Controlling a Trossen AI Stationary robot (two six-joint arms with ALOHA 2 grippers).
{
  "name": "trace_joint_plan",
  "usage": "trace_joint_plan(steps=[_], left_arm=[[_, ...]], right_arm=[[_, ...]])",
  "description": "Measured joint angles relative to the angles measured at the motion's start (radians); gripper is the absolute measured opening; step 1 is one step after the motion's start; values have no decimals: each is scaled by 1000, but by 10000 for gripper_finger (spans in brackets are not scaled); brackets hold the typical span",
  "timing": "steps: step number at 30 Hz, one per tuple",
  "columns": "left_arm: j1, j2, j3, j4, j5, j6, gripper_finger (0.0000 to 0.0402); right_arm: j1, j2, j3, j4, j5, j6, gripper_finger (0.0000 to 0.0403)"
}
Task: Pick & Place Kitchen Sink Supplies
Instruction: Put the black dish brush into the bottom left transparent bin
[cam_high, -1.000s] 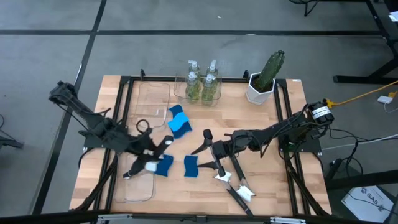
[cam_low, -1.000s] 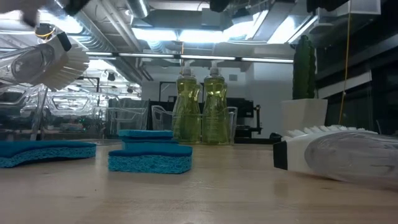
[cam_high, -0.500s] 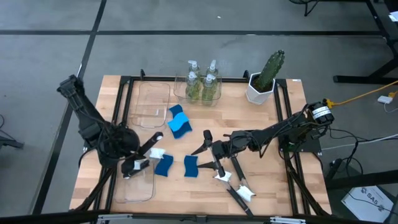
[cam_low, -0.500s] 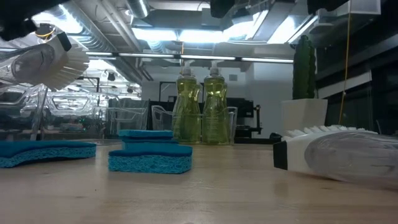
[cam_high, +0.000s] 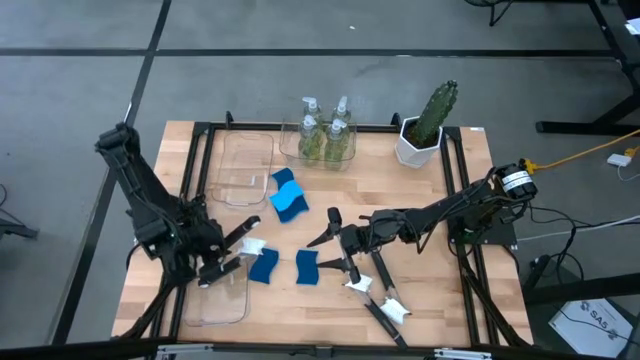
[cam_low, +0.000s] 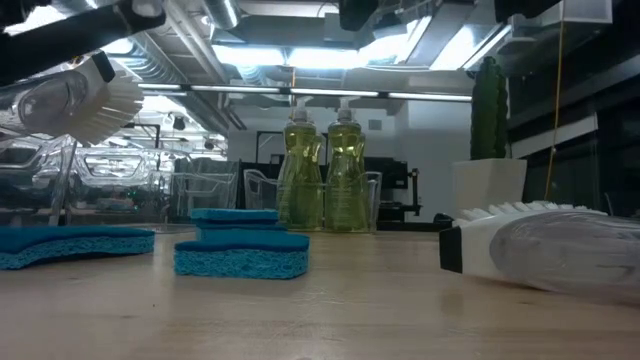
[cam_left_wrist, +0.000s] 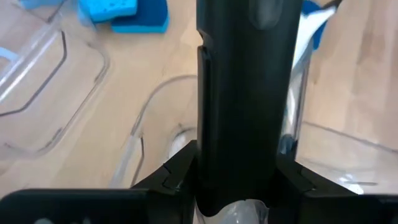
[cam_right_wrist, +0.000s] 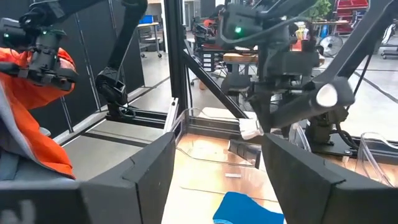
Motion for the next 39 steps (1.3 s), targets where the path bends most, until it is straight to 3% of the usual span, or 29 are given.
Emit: trace_joint_plan(steps=[9, 21, 33, 39], left_arm=[[-1, 114, 0, -1, 34, -75, 130], [10, 111, -1, -123, 103, -169, 161], [10, -23, -1, -115, 84, -133, 214], [10, -111, -1, -33, -49, 35, 212]], right_arm=[[0, 0, 0, 0, 0, 0, 239], [0, 0, 0, -7, 0, 0, 239], [0, -20, -1, -127, 60, 37, 239], [0, -96, -1, -286, 60, 142, 239]])
